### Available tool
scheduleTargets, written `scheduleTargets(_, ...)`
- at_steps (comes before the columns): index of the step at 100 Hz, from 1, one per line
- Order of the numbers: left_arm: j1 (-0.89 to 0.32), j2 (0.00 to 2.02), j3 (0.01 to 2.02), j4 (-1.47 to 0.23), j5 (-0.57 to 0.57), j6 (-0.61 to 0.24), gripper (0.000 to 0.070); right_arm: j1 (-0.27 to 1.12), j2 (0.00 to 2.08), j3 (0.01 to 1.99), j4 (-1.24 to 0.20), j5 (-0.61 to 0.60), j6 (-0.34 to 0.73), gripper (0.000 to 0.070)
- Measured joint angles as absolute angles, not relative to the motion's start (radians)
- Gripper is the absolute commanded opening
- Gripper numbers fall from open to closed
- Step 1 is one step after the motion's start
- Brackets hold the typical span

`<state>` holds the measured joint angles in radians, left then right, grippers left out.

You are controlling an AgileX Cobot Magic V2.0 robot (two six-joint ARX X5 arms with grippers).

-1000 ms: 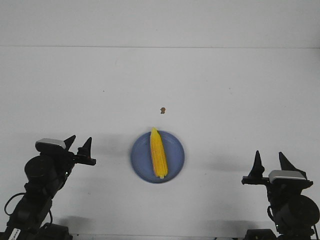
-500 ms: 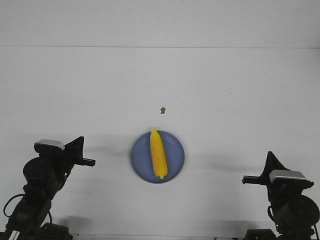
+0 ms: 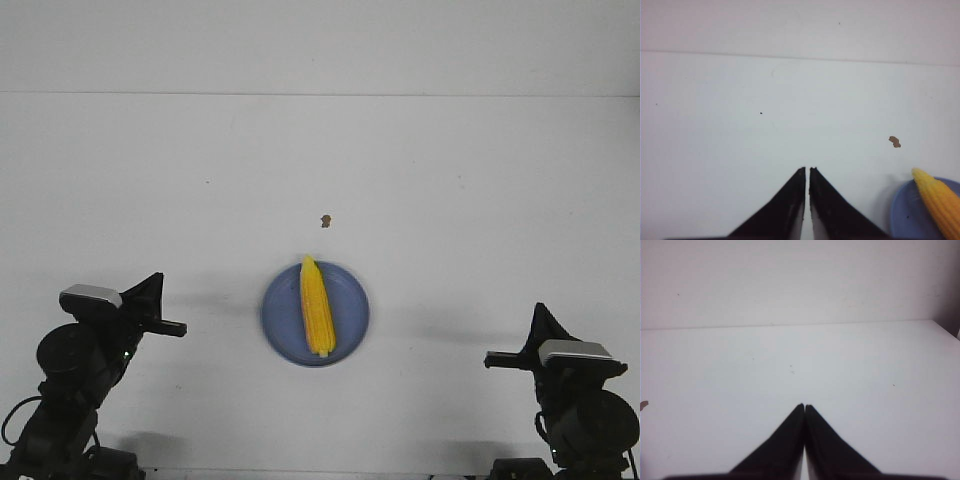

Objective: Place corn on plate with both arms

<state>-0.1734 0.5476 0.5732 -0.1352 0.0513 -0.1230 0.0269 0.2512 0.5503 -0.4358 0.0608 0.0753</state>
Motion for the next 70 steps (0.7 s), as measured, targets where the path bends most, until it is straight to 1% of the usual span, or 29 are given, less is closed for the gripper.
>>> scheduleTargets(22,-0.173,0.485,0.573,-0.138,0.051,-0.119,0.0012,0.027,0.251,0.550,-0.436,0.061,0.075,0.0001)
scheduleTargets(32,-0.173,0.429,0.572,-0.097,0.051,-0.081,0.0012,0.027,0.251,0.550,-0.436,0.061,0.075,0.0001)
scheduleTargets(39,-0.171,0.388,0.551,-0.038,0.050,-0.038,0.0012,0.027,0.251,0.550,-0.436,0.061,0.075,0.0001)
scheduleTargets(46,-0.160,0.347,0.509,0.014,0.049,0.010,0.0012,0.027,0.251,0.550,-0.436,0.061,0.075,0.0001)
scheduleTargets(53,-0.138,0.309,0.452,0.046,0.047,0.040,0.0012,0.027,0.251,0.550,-0.436,0.061,0.075,0.0001)
scheduleTargets(70,-0.073,0.190,0.299,0.065,0.047,0.041,0.0012,0.027,0.251,0.550,-0.436,0.061,0.075,0.0001)
